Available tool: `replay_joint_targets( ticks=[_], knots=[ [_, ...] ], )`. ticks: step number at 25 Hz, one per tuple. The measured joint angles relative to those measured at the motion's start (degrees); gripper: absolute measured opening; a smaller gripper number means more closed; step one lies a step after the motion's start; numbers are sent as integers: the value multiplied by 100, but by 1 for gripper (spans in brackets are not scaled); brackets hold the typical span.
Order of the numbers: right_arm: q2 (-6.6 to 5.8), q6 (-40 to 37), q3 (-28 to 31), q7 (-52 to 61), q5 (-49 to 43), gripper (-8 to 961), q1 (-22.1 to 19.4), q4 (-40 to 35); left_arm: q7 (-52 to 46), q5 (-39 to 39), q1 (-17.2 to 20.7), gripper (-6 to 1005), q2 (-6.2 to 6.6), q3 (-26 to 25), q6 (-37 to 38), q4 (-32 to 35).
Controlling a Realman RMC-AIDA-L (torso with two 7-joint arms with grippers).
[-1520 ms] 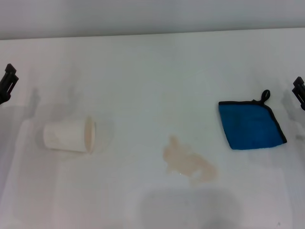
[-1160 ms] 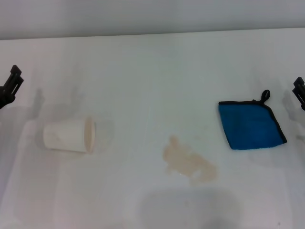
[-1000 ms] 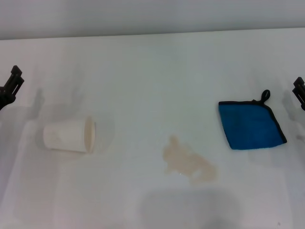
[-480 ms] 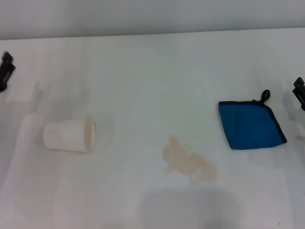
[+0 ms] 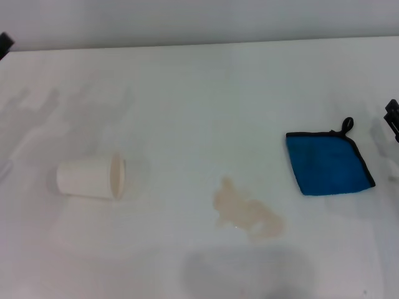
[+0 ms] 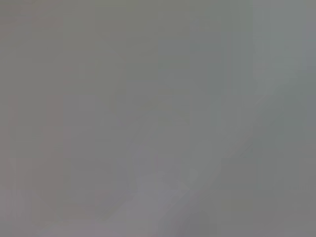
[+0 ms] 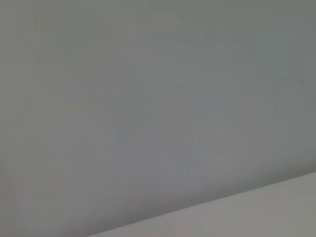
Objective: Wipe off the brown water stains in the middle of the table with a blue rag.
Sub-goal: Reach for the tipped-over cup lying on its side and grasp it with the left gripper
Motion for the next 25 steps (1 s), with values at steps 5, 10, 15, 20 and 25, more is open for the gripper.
replay_joint_targets(
  ticks=[5, 10, 15, 20, 25],
  knots=[
    [-1, 0, -4, 3, 1, 840, 4, -18, -667, 1073, -409, 831, 351, 167, 169, -125],
    [-2, 7, 0, 5, 1, 840, 13, -24, -1498, 1227, -916, 832, 361, 638, 139, -641],
    [-7, 31, 0, 5, 1, 840, 18, -32, -1574, 1260, -1430, 833, 372, 1583, 184, -941],
    [-10, 38, 0, 5, 16, 840, 20, -35, -1543, 1318, -1963, 827, 451, 3212, 754, -1683],
    [-18, 56, 0, 5, 24, 840, 22, -90, -561, 2145, -2395, 825, 416, 3420, 2172, -2764]
  ],
)
